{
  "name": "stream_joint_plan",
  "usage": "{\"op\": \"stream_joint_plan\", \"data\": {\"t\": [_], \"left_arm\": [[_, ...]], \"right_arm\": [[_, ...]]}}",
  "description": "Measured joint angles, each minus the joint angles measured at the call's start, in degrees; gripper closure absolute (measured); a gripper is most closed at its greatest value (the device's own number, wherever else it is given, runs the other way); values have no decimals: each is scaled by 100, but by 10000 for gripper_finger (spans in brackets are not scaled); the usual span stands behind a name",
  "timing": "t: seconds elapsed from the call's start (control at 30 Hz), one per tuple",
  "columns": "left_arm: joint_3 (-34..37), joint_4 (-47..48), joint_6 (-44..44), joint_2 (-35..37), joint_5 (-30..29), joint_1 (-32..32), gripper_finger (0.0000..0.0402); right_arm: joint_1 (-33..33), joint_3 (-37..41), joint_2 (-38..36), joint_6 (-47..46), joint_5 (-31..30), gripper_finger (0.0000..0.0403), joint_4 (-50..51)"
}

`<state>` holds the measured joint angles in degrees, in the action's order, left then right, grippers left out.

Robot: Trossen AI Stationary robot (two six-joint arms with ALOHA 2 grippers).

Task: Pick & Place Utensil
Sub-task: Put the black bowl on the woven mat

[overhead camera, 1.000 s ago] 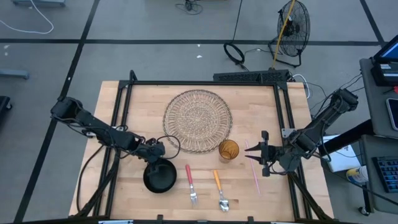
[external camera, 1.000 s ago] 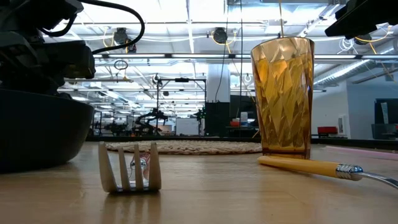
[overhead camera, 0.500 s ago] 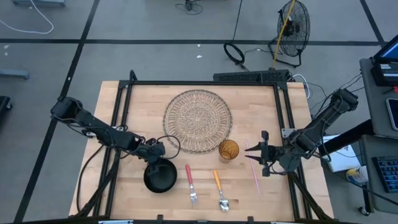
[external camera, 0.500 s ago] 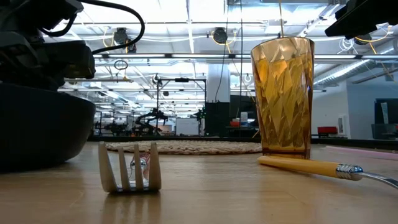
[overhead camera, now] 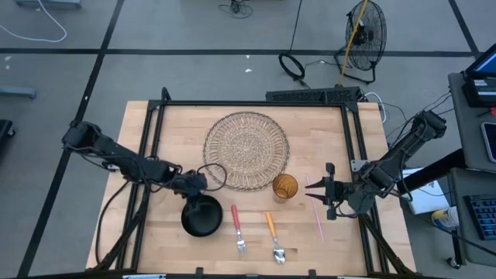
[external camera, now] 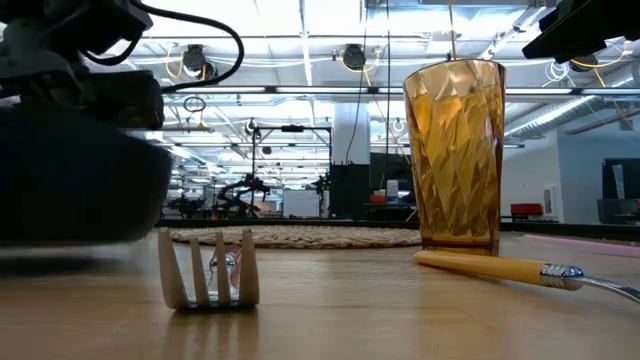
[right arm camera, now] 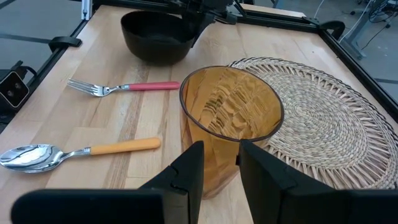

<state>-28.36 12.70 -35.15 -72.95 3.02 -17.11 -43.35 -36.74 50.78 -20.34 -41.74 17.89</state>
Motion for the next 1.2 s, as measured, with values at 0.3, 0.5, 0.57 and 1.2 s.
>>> {"op": "stream_joint_plan", "data": {"t": [0.3, 0.5, 0.57, 1.2], "left_arm": [[-2, -113, 365, 483, 147, 431, 378], [-75, -82, 705, 769, -199, 947, 395], [-208, -78, 910, 793, -316, 1138, 388], [-1397, 448, 2762, 589, -898, 3201, 381]], "right_arm": [[1, 1, 0, 0, 2, 314, 21], [1, 1, 0, 22, 2, 314, 24], [1, 1, 0, 22, 2, 314, 24], [1, 1, 0, 24, 152, 314, 7]]}}
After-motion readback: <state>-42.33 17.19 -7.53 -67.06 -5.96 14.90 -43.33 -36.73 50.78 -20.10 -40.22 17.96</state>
